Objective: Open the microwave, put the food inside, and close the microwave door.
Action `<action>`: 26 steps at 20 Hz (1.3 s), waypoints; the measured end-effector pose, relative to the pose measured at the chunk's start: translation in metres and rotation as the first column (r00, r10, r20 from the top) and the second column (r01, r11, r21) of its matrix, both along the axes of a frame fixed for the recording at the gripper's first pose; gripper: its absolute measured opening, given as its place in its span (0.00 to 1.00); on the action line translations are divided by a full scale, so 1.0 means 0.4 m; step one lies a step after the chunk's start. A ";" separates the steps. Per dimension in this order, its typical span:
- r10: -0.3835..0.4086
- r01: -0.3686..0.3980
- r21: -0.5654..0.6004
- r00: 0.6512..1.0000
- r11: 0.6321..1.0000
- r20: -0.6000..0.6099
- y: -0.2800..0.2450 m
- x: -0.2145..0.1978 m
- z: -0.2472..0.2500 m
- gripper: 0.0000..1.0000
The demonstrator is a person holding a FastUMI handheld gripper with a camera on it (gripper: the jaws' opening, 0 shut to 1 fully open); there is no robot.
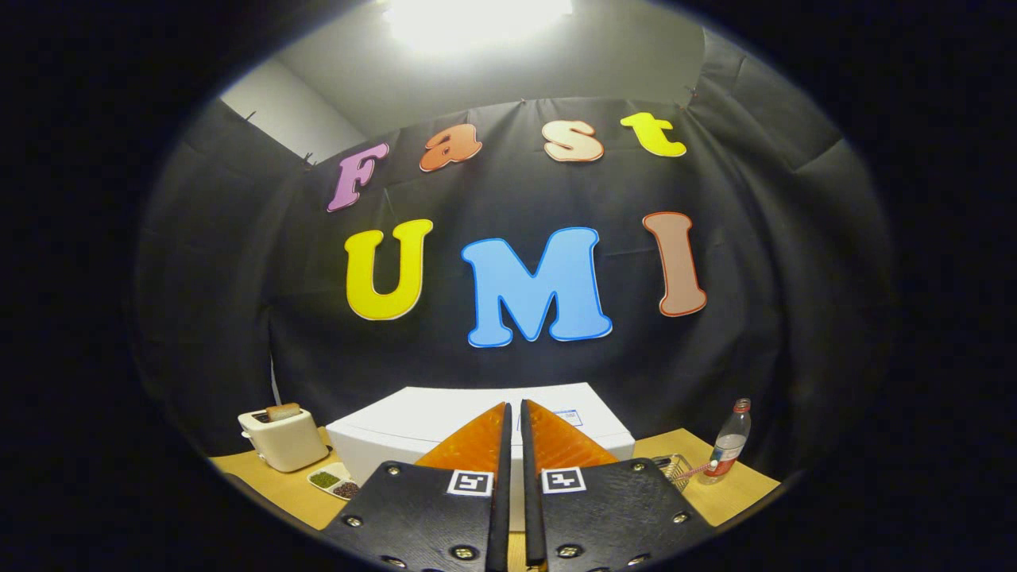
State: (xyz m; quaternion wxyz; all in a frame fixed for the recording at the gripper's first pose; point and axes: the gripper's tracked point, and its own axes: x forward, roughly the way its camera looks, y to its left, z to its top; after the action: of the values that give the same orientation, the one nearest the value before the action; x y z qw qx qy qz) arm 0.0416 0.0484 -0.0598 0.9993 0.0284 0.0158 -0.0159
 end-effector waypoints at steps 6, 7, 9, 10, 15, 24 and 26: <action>-0.012 0.008 -0.137 1.000 0.991 -0.027 -0.024 -0.029 0.006 0.08; -0.005 -0.001 -0.130 0.999 0.992 -0.041 -0.022 -0.038 -0.003 0.08; 0.046 -0.049 -0.073 0.998 0.996 -0.050 0.001 -0.036 0.022 0.08; 0.053 -0.056 -0.059 0.998 0.997 -0.046 0.005 -0.031 0.048 0.08; 0.046 -0.049 -0.042 0.997 0.998 -0.061 0.003 -0.010 0.076 0.22; 0.027 -0.019 0.088 0.996 0.996 -0.090 -0.010 -0.068 0.106 0.93; 0.030 -0.026 0.063 0.997 0.998 -0.065 -0.022 -0.079 0.127 0.95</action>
State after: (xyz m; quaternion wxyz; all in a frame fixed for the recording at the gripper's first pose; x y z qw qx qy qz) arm 0.0098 0.0397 -0.0089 0.9970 0.0588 0.0497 -0.0023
